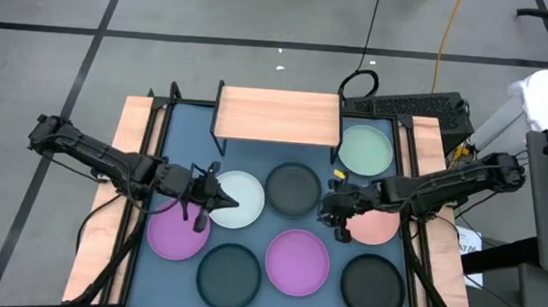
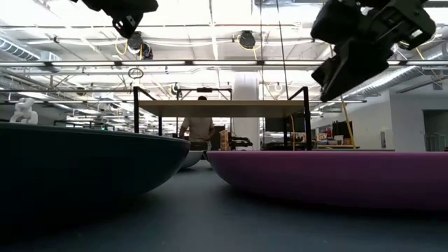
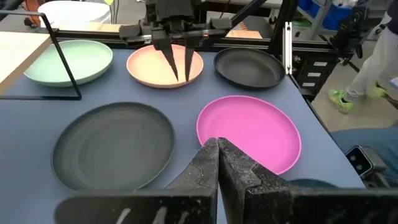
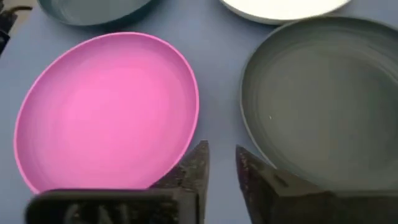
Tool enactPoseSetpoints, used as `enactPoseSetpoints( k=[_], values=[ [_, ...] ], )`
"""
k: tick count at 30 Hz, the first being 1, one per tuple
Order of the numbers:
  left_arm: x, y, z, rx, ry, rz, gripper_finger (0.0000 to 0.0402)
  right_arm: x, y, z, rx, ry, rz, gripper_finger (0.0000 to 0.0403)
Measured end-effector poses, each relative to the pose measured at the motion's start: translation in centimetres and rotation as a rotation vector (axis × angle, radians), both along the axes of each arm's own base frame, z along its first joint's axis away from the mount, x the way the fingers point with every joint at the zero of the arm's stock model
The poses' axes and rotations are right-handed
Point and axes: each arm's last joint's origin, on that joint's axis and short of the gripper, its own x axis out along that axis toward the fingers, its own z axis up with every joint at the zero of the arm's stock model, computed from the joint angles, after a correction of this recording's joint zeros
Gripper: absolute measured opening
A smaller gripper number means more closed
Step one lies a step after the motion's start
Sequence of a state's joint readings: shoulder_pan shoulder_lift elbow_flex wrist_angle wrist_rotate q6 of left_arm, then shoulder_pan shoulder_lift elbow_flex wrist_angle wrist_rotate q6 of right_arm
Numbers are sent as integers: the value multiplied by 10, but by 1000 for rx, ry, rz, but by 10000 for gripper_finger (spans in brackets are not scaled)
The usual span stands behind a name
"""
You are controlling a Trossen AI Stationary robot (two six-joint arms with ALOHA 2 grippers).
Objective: Place and stack plates onto a shelf
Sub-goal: Put the top black plate on the shelf
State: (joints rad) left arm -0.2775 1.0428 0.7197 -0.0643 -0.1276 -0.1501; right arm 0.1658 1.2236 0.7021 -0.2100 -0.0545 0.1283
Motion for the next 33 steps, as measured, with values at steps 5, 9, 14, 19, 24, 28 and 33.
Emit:
enactPoseSetpoints(
  k=[5, 9, 14, 19, 24, 28, 33],
  values=[
    [1, 0, 2, -4, -18, 0, 4, 12, 2, -8, -63, 41, 59, 124],
    [1, 0, 2, 8, -25, -6, 4, 16, 2, -16, -118, 71, 90, 151],
    [1, 0, 3, 7, -40, -1, 4, 17, 1, -25, -205, 117, 107, 162],
    [2, 0, 6, 9, -65, -4, 4, 17, 0, -26, -251, 117, 150, 162],
    [2, -1, 7, 18, -80, -9, 4, 17, 0, -27, -298, 111, 210, 162],
    [2, -1, 7, 19, -81, -9, 4, 16, 0, -29, -336, 110, 259, 162],
    [2, -1, 7, 20, -81, -9, 4, 13, 0, -32, -344, 120, 271, 162]
  ],
)
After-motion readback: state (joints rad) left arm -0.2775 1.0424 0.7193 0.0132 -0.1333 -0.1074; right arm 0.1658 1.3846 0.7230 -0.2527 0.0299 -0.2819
